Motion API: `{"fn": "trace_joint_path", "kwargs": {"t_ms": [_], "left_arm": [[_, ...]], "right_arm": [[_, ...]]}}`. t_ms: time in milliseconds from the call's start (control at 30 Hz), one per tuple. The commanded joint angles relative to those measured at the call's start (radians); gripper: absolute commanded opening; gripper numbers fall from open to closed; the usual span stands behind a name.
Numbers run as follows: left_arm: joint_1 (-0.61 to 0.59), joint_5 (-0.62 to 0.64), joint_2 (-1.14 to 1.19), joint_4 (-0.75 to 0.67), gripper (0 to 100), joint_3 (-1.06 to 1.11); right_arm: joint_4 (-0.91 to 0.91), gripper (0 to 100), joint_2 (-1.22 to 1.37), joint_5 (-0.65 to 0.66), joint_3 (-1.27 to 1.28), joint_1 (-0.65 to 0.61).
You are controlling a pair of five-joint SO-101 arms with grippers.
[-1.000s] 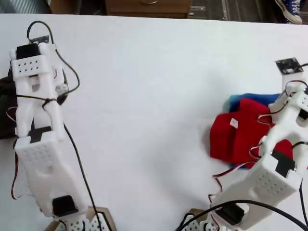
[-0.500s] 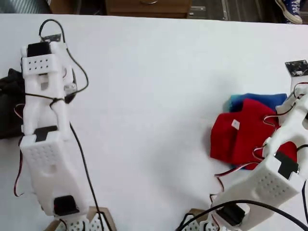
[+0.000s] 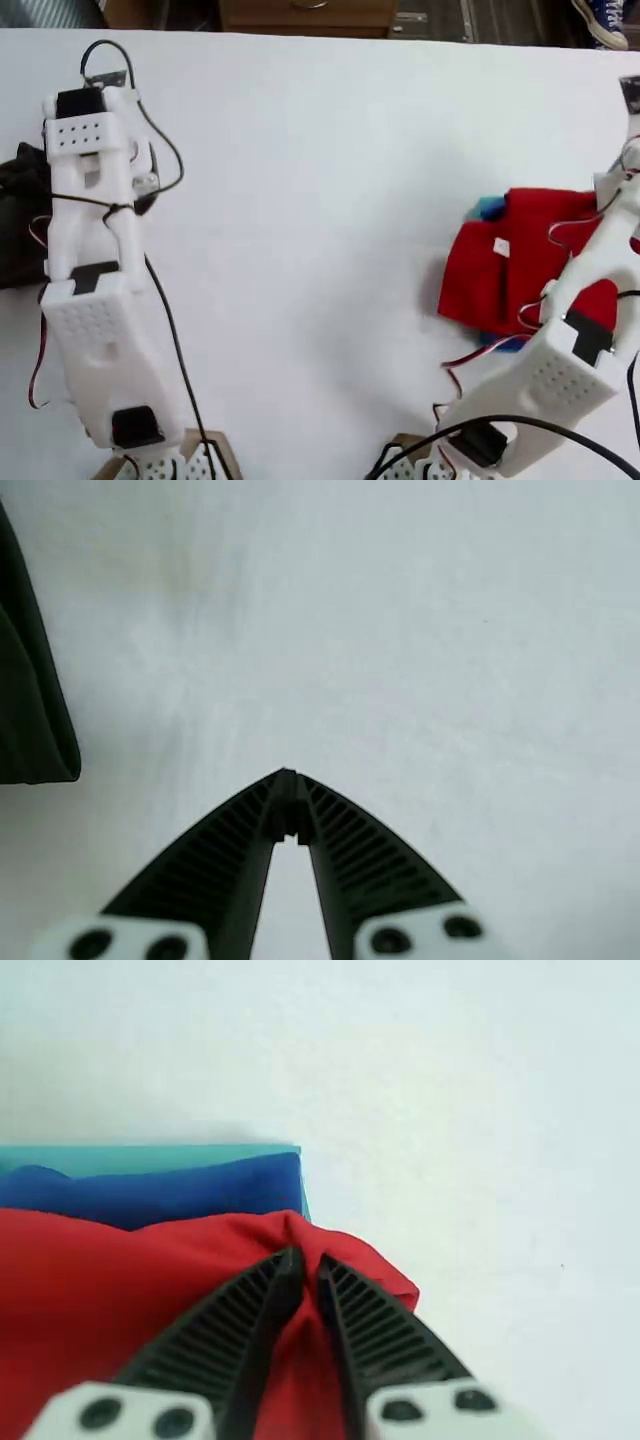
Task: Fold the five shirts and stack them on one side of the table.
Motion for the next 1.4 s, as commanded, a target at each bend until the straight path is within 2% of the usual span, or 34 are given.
{"fn": "trace_joint_path", "kwargs": {"t_ms": [0, 200, 400, 467, 600, 700, 967, 1200, 1367], "left_arm": [[0.009, 0.0, -0.014, 0.017, 2, -0.038], [0.008, 0.0, -0.014, 0.017, 2, -0.038], [0.003, 0.0, -0.014, 0.017, 2, -0.038], [0.003, 0.0, -0.014, 0.017, 2, -0.038], [0.003, 0.0, -0.014, 0.017, 2, -0.038], [0.003, 0.0, -0.014, 0.017, 2, -0.038], [0.003, 0.0, -0.014, 0.017, 2, -0.038], [0.003, -0.002, -0.014, 0.017, 2, -0.038], [-0.018, -0.002, -0.015, 0.015, 2, -0.048]], "right_arm": [[-0.053, 2.0, -0.004, -0.008, -0.026, -0.038], [-0.111, 2.7, 0.065, 0.002, 0.008, -0.058], [-0.044, 22.4, 0.061, 0.0, -0.009, -0.035], [-0.012, 25.2, 0.025, -0.009, -0.026, -0.013], [0.056, 24.1, -0.074, -0.009, -0.032, 0.022], [0.2, 22.4, -0.124, -0.003, 0.003, 0.051], [0.372, 3.7, -0.145, 0.002, 0.132, 0.124], [0.39, 4.7, -0.163, 0.002, 0.301, 0.139], [0.443, 4.8, -0.295, 0.008, 0.338, 0.14]]}}
